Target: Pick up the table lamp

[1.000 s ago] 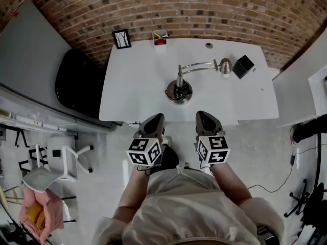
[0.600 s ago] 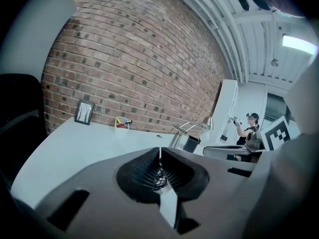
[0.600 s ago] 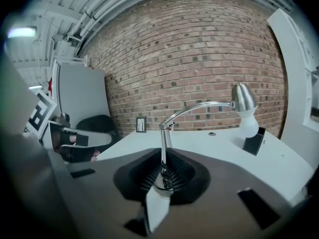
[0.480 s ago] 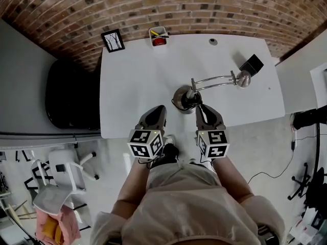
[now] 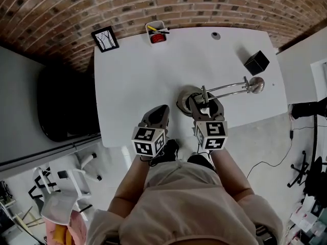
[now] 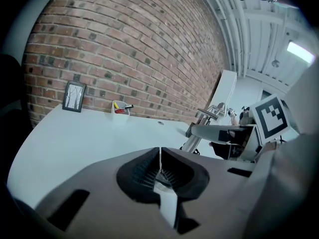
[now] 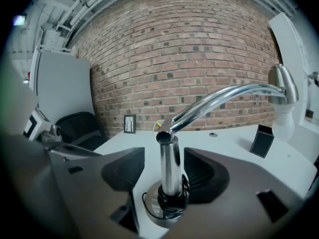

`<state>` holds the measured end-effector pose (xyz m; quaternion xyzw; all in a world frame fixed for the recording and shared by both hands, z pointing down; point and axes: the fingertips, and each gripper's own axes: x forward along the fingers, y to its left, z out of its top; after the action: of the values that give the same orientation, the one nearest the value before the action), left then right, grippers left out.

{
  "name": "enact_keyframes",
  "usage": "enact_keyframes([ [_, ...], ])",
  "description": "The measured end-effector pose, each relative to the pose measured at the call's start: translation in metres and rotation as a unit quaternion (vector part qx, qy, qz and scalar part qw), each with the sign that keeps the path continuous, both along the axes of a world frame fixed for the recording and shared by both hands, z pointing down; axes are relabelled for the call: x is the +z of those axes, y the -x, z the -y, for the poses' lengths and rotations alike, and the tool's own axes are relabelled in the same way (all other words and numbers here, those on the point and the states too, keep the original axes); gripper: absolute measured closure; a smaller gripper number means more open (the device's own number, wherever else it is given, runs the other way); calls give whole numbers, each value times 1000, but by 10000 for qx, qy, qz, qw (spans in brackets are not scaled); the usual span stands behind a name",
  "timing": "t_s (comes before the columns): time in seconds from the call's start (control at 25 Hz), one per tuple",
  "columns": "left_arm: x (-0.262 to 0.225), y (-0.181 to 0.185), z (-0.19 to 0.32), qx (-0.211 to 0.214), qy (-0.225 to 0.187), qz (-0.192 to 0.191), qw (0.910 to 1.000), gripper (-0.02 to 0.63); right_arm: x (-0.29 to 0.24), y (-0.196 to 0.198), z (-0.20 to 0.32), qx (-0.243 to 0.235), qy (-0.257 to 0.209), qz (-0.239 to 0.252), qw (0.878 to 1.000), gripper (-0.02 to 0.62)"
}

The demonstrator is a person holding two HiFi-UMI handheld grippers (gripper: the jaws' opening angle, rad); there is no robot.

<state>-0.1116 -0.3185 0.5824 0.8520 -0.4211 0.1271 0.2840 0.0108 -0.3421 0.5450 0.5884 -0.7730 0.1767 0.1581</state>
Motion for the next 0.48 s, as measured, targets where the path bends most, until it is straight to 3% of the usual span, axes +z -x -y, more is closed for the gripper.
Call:
enact_keyframes([
  [0.28,23,9,9,114,310,12,9995,581,0,10,32,166,-154,-47,9997,370],
  [0.48,27,3,11,206,265,96,9994,581,1,8,43,114,-180,-52,9998,370],
])
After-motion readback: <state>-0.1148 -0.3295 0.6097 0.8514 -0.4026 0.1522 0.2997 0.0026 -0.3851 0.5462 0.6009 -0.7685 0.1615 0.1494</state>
